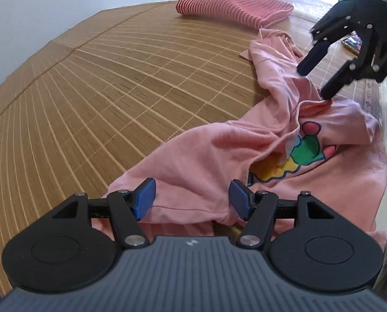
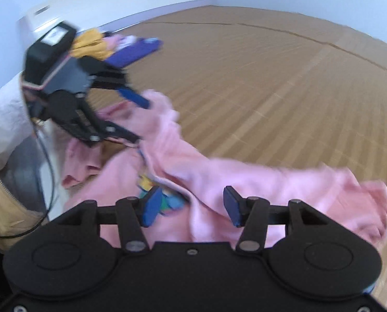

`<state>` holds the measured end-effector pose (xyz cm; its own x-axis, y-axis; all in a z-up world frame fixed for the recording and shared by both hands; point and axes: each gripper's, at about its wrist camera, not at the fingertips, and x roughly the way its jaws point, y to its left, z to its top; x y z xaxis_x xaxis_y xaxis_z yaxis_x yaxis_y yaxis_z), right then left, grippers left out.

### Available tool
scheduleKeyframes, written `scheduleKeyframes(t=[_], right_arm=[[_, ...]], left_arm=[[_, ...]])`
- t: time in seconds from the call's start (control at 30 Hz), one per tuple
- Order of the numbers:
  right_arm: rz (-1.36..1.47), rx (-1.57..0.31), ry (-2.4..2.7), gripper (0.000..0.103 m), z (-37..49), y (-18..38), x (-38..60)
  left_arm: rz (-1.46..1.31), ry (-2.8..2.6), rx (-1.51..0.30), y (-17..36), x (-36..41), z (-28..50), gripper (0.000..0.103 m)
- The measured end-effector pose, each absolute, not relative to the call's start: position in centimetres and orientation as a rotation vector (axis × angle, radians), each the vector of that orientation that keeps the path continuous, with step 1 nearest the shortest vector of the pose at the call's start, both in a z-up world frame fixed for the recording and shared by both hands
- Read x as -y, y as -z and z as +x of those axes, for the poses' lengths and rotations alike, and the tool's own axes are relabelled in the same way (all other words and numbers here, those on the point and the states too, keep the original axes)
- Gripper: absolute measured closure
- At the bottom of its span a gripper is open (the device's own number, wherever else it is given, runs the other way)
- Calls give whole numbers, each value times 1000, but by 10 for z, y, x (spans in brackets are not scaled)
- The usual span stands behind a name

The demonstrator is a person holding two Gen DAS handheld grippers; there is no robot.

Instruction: Fold clothes

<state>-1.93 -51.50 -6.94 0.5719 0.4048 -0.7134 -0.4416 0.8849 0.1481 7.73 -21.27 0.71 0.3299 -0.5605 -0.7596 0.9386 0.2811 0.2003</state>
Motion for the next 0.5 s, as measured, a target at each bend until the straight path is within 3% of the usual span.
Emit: scheduleKeyframes(t=[0.3,0.37,0.5], right_arm=[[-173,-885,-442,64,-29,81,483],[-220,-909,-386,97,-27,90,479],[-192,-877,-349,97,-25,84,483]], left_arm=[[683,1102,-584,-17,209,80,35],[675,1123,-567,-21,208,75,35],[646,1239,-537,-31,205,61,35]])
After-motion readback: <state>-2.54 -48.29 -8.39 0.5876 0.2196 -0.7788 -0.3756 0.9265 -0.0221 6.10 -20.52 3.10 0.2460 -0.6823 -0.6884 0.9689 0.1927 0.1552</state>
